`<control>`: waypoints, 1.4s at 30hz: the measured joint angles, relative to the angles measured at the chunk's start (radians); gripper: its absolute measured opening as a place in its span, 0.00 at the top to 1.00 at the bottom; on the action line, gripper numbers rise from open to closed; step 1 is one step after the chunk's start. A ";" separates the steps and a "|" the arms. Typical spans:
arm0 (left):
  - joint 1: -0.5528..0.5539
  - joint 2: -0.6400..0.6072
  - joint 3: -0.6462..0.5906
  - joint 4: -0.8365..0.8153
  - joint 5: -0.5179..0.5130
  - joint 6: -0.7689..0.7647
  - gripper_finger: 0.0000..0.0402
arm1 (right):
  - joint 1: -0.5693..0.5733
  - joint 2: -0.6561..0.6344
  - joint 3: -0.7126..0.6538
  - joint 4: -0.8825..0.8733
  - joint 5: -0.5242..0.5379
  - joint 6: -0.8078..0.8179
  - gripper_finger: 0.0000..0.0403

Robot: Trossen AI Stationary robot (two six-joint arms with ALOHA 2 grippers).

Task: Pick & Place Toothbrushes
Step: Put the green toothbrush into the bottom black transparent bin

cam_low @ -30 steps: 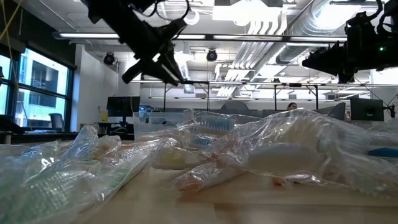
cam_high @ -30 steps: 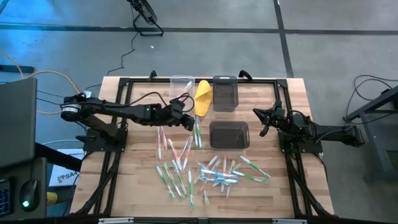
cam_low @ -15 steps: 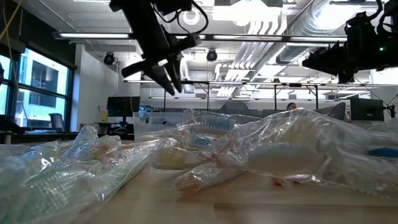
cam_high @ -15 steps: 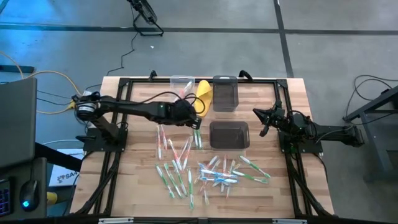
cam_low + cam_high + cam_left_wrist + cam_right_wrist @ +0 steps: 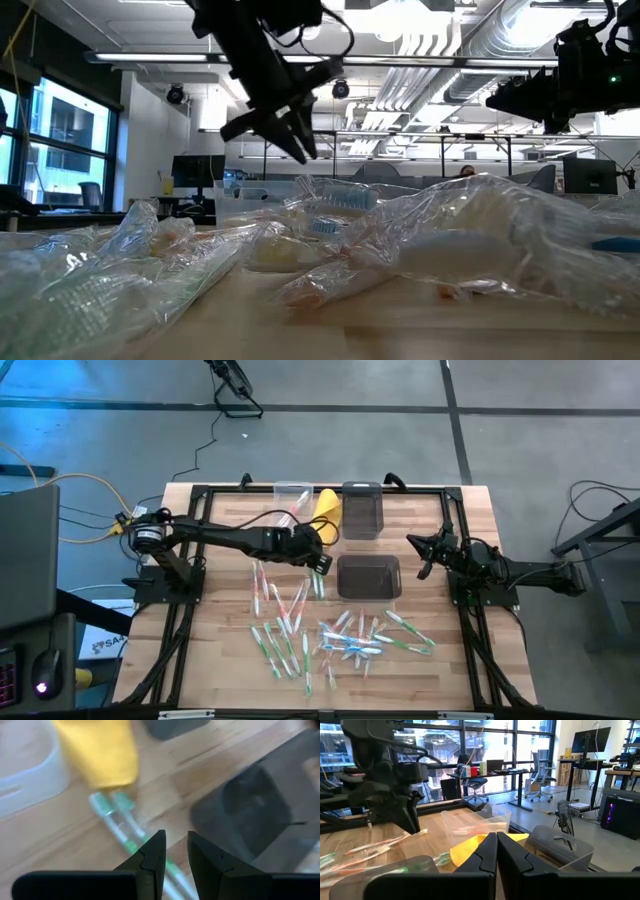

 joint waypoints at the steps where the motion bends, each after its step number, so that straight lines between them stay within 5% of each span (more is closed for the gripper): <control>1: 0.001 0.013 0.003 0.006 -0.002 0.001 0.81 | 0.000 0.000 0.000 0.000 0.000 0.000 0.99; 8: 0.015 0.077 0.000 -0.116 0.005 -0.071 0.81 | 0.000 0.001 0.000 -0.001 0.001 0.000 0.99; 19: 0.015 0.172 0.000 -0.064 0.010 -0.127 0.81 | 0.000 0.019 0.000 -0.005 0.003 0.000 0.99; 35: 0.014 0.154 0.002 -0.009 0.014 -0.001 0.80 | 0.000 0.024 0.000 -0.007 0.003 0.000 0.99; 42: 0.014 0.154 0.002 -0.011 0.028 -0.003 0.66 | 0.000 0.024 0.000 -0.007 0.004 0.000 0.99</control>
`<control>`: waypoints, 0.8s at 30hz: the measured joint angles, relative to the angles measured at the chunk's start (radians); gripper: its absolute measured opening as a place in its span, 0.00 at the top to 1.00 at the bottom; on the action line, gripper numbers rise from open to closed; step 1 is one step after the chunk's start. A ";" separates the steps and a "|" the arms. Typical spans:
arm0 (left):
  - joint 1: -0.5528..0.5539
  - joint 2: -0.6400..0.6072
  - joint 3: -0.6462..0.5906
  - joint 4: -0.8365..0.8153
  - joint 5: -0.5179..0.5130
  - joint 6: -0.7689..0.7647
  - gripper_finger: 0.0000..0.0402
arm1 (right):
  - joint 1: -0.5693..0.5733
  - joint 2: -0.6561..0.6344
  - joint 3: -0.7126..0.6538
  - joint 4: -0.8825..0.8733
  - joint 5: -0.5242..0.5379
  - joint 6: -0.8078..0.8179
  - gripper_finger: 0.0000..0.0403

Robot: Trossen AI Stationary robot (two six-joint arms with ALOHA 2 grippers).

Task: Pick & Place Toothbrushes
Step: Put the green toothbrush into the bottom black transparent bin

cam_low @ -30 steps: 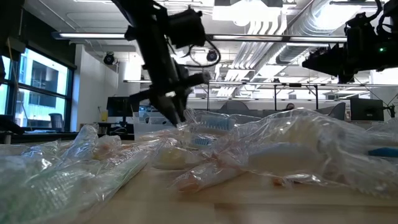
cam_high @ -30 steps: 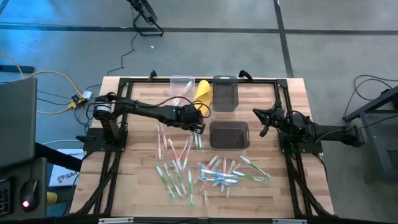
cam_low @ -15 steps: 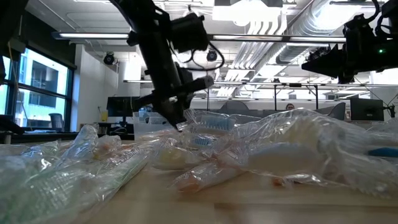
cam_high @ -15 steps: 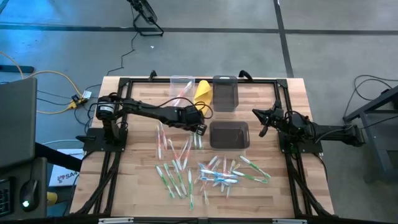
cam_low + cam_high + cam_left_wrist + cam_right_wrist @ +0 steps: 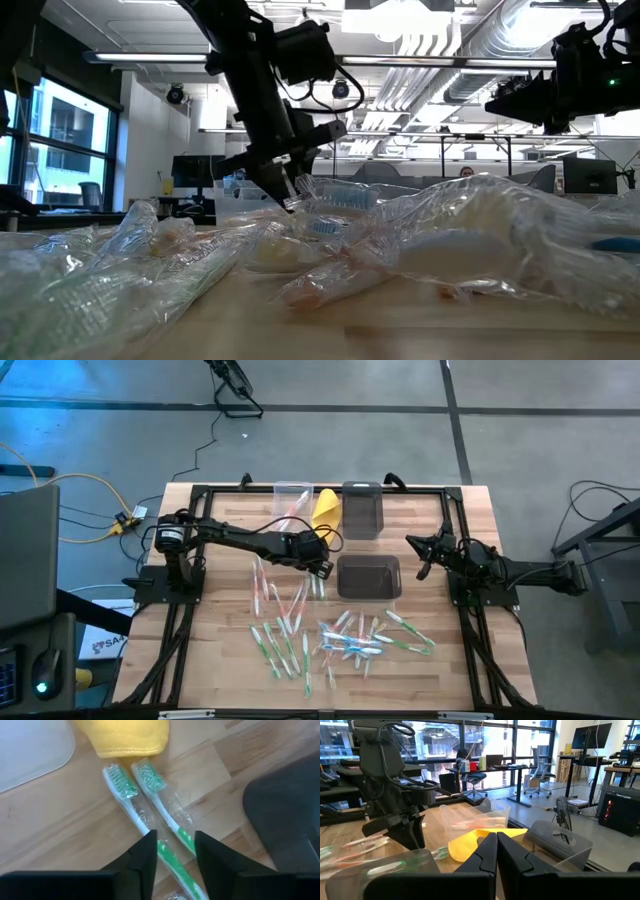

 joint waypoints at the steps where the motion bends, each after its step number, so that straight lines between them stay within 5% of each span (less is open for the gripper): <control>1: 0.000 0.000 0.000 0.000 -0.001 0.000 0.63 | 0.000 0.000 0.000 0.000 0.000 0.000 0.99; 6: 0.000 0.000 0.000 0.001 -0.002 0.001 0.55 | 0.000 0.000 0.000 0.000 0.000 0.000 0.99; 24: 0.000 0.038 -0.001 -0.024 -0.053 -0.016 0.55 | 0.000 0.000 0.000 0.000 0.000 0.000 0.99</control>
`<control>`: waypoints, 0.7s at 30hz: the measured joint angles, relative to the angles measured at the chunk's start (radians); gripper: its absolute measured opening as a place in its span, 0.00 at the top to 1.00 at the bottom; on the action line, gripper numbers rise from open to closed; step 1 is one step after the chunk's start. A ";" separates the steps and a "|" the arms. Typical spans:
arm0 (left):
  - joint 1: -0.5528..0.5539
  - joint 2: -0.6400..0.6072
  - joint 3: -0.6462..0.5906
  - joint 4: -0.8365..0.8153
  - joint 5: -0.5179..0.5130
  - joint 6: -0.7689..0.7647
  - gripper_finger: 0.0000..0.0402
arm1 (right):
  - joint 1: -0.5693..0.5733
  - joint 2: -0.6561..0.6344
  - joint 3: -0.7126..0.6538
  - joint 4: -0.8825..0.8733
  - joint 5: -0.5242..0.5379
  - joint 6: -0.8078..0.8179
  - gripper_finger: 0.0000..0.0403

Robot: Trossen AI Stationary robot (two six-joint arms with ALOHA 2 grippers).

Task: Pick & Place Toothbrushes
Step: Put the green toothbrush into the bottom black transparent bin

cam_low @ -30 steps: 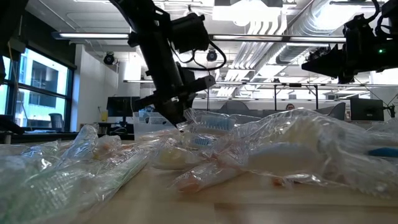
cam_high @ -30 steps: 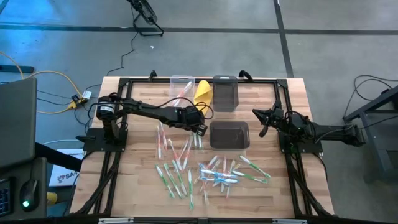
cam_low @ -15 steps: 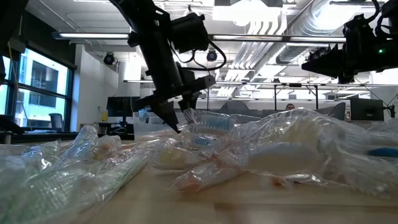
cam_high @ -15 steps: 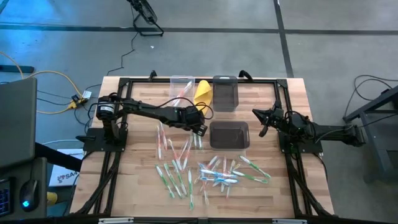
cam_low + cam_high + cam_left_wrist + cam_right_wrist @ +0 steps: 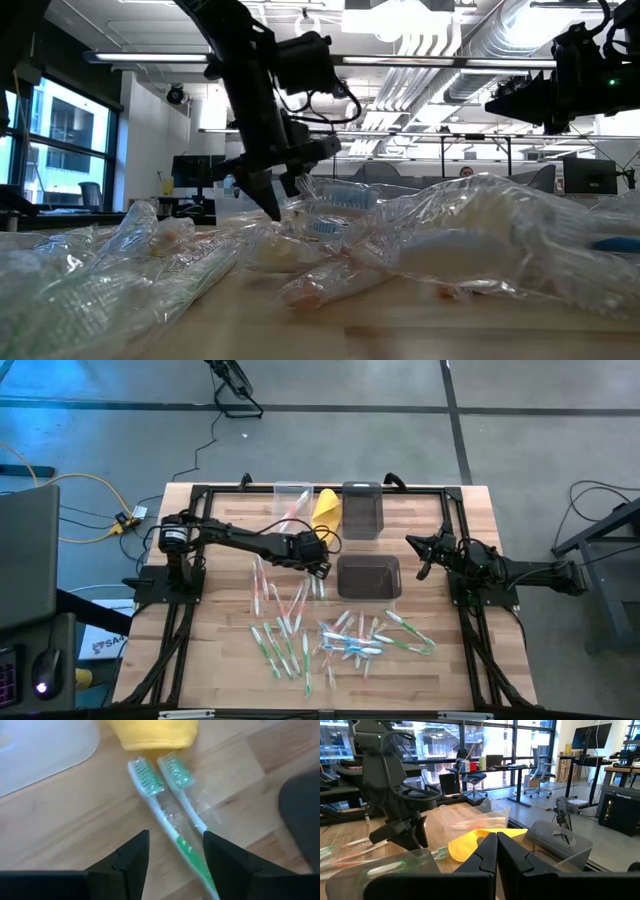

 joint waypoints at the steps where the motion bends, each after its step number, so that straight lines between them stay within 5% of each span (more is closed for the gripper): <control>1: 0.000 0.010 0.003 0.022 0.003 -0.001 0.55 | 0.000 0.000 0.000 0.000 0.000 0.000 0.99; 10: 0.000 0.038 0.001 0.022 0.011 0.001 0.59 | 0.000 0.006 0.000 0.007 -0.003 0.000 0.99; 21: 0.000 0.036 0.001 0.017 0.012 0.019 0.94 | 0.000 0.010 0.000 0.008 -0.003 0.000 0.99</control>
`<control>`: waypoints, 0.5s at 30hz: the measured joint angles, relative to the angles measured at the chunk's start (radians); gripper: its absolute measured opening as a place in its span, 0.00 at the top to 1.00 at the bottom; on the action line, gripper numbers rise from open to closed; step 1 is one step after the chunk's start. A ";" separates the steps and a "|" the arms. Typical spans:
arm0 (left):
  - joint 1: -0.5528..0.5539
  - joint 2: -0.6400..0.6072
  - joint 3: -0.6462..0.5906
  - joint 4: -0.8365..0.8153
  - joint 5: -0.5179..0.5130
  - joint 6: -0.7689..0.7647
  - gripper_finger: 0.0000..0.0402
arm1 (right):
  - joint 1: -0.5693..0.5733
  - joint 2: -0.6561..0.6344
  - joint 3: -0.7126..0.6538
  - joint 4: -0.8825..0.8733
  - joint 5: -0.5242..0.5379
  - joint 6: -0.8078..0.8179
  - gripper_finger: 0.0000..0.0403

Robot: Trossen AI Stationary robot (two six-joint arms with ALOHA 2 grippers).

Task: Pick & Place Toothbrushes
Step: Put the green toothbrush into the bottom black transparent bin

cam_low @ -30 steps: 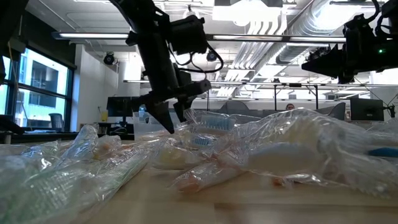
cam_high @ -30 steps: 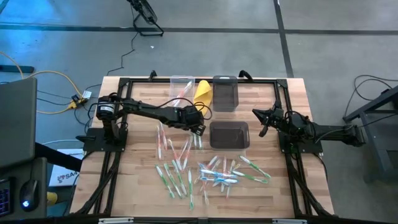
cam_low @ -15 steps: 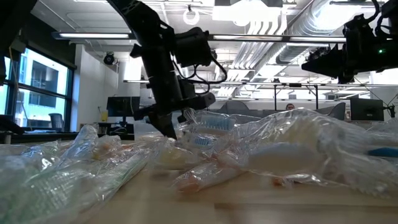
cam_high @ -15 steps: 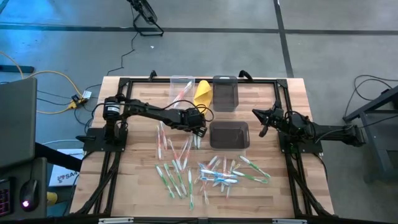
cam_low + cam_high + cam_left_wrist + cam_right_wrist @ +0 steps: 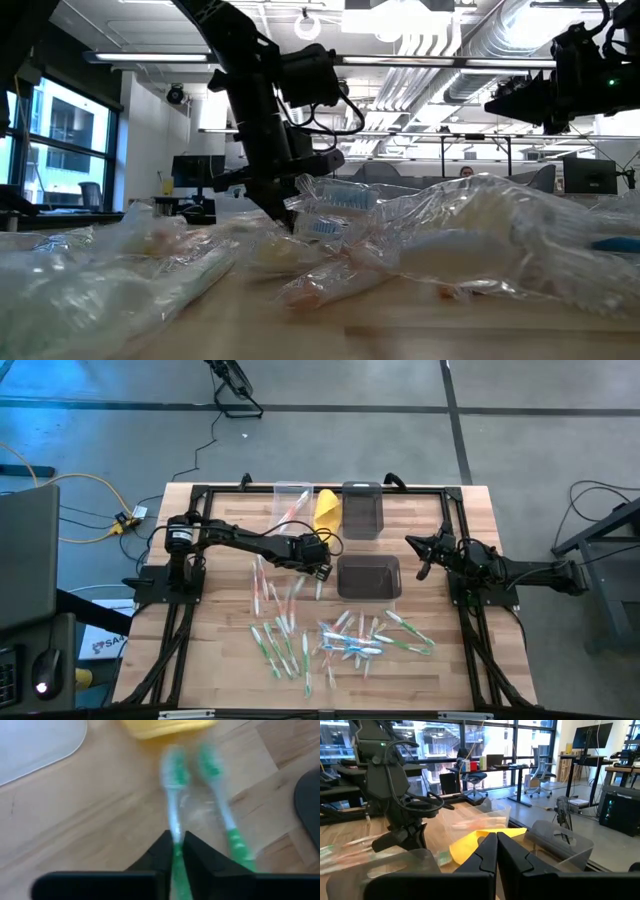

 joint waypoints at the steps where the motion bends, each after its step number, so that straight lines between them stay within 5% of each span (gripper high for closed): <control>1: 0.000 -0.004 0.000 -0.002 0.000 0.013 0.97 | 0.000 0.000 0.000 0.000 0.000 0.000 0.99; 15: 0.000 -0.117 0.087 -0.127 -0.035 0.164 1.00 | 0.000 0.000 0.000 -0.001 0.000 0.000 0.99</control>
